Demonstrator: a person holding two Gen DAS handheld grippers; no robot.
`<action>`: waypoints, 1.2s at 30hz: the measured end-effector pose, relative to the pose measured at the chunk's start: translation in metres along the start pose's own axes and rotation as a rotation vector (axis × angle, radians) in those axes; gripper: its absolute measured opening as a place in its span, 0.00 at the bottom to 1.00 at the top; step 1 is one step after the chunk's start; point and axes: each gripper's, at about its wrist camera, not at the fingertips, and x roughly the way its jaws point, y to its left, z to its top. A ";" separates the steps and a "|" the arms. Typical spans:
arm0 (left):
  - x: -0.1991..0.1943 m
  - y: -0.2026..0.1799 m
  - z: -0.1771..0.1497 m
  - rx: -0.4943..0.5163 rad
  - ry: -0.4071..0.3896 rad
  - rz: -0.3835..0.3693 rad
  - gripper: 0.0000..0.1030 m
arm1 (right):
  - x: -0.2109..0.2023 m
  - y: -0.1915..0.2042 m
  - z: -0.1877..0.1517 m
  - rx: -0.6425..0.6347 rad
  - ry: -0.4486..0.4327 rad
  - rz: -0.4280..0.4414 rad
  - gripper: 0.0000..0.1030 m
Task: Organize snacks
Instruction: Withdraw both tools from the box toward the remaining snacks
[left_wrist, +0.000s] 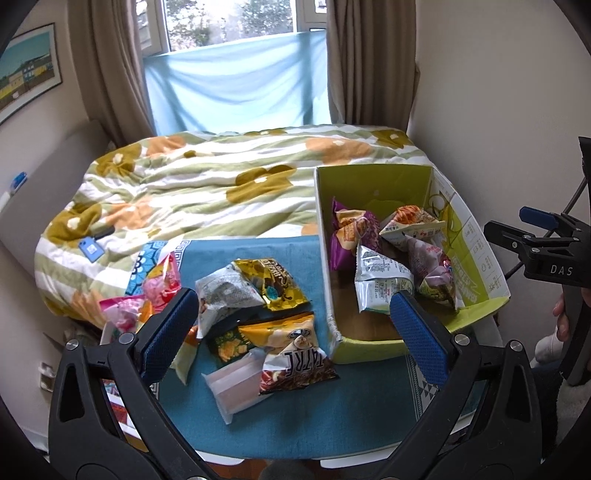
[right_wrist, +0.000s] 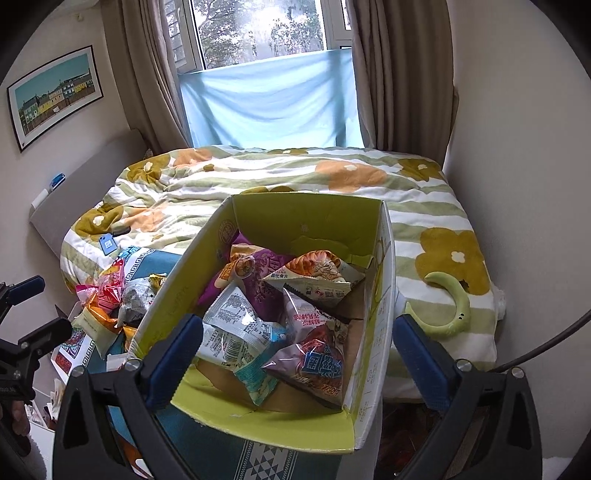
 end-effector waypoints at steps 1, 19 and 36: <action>-0.005 0.007 -0.002 -0.008 -0.006 -0.003 0.99 | -0.004 0.004 0.001 -0.007 -0.010 -0.008 0.99; -0.074 0.177 -0.048 -0.036 -0.098 -0.016 0.99 | -0.061 0.133 -0.007 0.053 -0.119 -0.028 0.99; -0.020 0.242 -0.087 0.121 -0.037 -0.141 0.99 | -0.031 0.231 -0.054 0.208 -0.090 -0.099 0.99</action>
